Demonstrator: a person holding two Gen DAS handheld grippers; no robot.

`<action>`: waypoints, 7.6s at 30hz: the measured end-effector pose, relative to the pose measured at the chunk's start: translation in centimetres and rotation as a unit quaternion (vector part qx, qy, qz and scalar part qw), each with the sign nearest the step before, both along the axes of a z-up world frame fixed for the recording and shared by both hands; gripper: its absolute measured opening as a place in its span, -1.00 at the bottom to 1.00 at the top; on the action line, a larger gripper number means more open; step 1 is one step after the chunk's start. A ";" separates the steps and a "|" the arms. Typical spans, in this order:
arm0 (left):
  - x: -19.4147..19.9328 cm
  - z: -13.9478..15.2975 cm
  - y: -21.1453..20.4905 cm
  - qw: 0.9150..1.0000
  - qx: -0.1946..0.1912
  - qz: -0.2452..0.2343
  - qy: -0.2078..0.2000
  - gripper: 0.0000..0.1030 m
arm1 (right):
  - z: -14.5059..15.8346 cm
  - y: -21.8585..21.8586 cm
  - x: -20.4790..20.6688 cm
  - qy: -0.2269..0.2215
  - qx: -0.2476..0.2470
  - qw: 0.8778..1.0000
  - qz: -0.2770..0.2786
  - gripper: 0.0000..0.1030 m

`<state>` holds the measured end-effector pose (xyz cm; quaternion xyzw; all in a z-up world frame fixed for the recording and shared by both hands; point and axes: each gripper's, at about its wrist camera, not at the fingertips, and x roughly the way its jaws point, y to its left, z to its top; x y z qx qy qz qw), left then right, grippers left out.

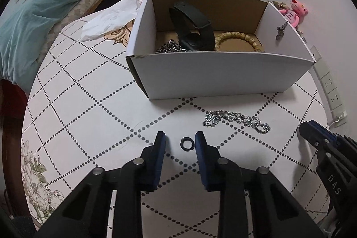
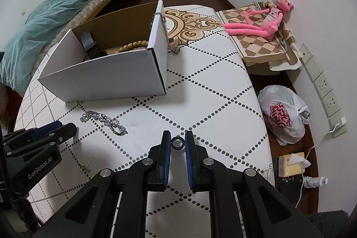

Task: Organize jewelry
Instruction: 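Grasp a black ring with right gripper while left gripper grasps another black ring, then carry both black rings over the white box and lower them inside, then open both grippers to drop the rings and withdraw from the box, then grasp the small gold earring with left gripper, then grasp the remaining silver chain with right gripper, then carry earring and silver chain into the white box and release both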

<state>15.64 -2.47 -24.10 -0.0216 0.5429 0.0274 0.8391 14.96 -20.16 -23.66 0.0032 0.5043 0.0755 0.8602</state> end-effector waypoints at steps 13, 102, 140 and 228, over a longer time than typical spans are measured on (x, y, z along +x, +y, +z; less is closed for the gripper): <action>-0.8 0.0 -0.8 1.000 -0.005 -0.009 -0.004 -0.80 | 0.2 -0.3 -0.1 -0.003 0.004 1.000 -0.006 -0.75; -5.5 21.4 3.2 0.986 0.013 0.062 -0.154 0.99 | 22.1 0.9 -2.8 -0.099 -0.041 0.994 -0.005 0.93; -4.4 2.2 -3.5 0.999 -0.030 -0.015 0.033 0.18 | 1.2 -4.0 -2.8 0.088 -0.011 0.995 -0.053 0.18; 1.4 15.2 1.8 0.989 -0.109 -0.037 -0.093 -0.90 | 16.7 1.6 3.6 -0.050 0.143 0.985 0.085 -0.93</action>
